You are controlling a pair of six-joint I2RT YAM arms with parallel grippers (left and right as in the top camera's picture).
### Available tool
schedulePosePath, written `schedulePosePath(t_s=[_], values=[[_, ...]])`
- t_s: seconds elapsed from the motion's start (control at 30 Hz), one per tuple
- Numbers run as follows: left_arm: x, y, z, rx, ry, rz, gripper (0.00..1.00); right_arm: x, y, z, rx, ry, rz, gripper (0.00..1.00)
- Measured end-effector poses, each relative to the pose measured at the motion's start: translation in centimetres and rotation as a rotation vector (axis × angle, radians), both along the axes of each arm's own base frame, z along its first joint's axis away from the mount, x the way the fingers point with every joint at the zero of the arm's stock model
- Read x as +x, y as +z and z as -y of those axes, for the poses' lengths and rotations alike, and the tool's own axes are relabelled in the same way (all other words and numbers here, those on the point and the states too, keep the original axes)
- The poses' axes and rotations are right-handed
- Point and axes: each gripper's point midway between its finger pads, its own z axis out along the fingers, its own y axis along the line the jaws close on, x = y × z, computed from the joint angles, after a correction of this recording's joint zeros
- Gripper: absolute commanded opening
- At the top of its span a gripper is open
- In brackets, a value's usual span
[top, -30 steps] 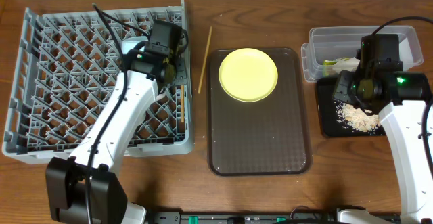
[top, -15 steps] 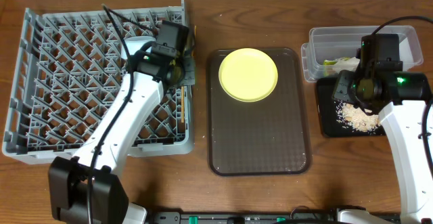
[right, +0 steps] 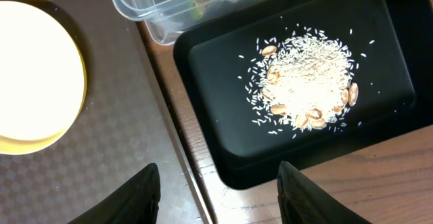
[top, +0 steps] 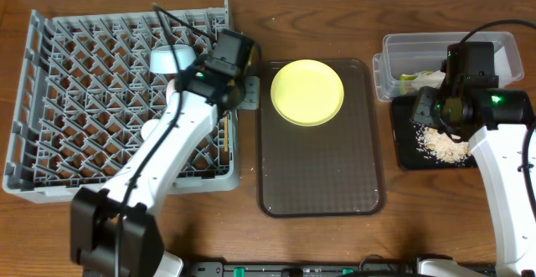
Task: Sort waste into correct bins and load items into the dishwasher rack
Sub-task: 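Align the second chopstick vertically beside the rack's right wall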
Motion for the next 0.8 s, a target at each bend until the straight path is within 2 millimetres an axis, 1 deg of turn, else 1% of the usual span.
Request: schedulePosePath(t_s=[0.07,0.2,0.27,0.33,0.5,0.67,0.8], values=[[-0.2,-1.3,0.8,0.012,-0.020,-0.030,0.08,0.0,0.0,0.0,0.000,0.000,0.002,0.54],[-0.4,-3.9,1.6,0.034,-0.040,-0.091,0.07,0.1,0.0,0.0,0.000,0.000,0.002,0.54],[-0.3,-5.0,1.3,0.057,-0.033,-0.108,0.07,0.1,0.0,0.0,0.000,0.000,0.002,0.54],[0.1,-5.7,0.6,0.092,-0.014,-0.109,0.07,0.0,0.0,0.0,0.000,0.000,0.002,0.54],[1.1,-5.9,-1.9,0.143,0.050,-0.097,0.07,0.0,0.0,0.0,0.000,0.000,0.002,0.53],[1.5,-6.0,-3.3,0.120,0.088,-0.109,0.07,0.0,0.0,0.0,0.000,0.000,0.002,0.54],[1.7,-6.1,-5.3,0.113,0.138,-0.126,0.07,0.0,0.0,0.0,0.000,0.000,0.002,0.54]])
